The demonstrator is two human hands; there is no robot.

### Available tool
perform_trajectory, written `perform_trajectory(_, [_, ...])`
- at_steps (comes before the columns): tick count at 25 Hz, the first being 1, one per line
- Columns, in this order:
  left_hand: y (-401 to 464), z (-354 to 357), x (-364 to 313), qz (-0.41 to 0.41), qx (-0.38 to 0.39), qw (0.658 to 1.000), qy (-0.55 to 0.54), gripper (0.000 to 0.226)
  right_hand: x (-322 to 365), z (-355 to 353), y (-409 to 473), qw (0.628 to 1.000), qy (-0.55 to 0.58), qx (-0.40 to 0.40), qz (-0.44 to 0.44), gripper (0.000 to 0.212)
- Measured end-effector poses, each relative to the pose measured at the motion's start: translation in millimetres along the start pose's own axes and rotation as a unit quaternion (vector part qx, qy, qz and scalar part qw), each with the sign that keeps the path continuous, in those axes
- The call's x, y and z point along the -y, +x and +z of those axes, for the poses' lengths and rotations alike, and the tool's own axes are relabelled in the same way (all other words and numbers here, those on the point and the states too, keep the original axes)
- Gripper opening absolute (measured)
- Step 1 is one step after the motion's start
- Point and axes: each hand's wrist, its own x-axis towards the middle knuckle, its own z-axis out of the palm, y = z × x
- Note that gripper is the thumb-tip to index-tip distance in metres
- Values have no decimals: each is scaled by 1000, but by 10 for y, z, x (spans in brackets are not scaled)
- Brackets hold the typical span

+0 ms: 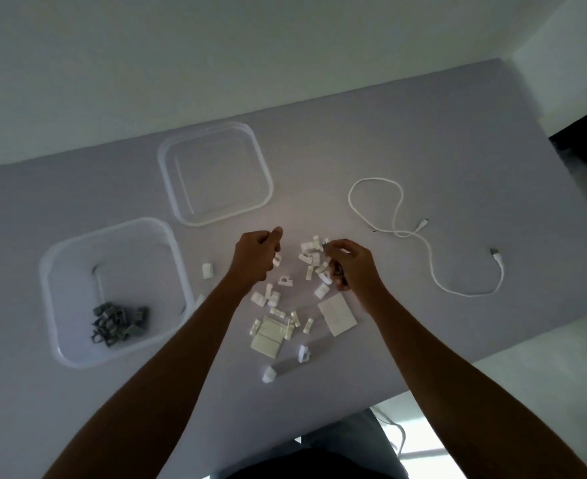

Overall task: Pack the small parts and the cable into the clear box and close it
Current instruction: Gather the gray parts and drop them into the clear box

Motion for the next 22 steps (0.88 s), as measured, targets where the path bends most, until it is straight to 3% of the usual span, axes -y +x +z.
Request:
perform_trajectory(3, [-209,-496,50,16,-15,997,-77,40,262,304,-249,957,206,178,100,18])
perform_trajectory(5, [-357,-896,170,33,-60,995,-79,41,362,625,-347,924,232,285,106,17])
perform_trajectory(7, [-463,-1318,409,55,-135,989,-22,43,453,1005,-433,911,223,332,102,22])
perform_trajectory(9, [-541,-1727,744,48,-169,980,88,43,519,1425,-491,915,201,335,103,28])
perform_trajectory(12, [-612,-2135,1253,10,-154,960,233,40,530,2006,-540,940,154,273,133,33])
perform_trajectory(18, [-642,-2315,1686,37,-106,915,386,20,192,3004,-608,966,-6,206,154,28])
perform_trajectory(22, [-647,-2294,1665,45,-105,894,433,16,-70,3339,-545,971,-110,171,121,27])
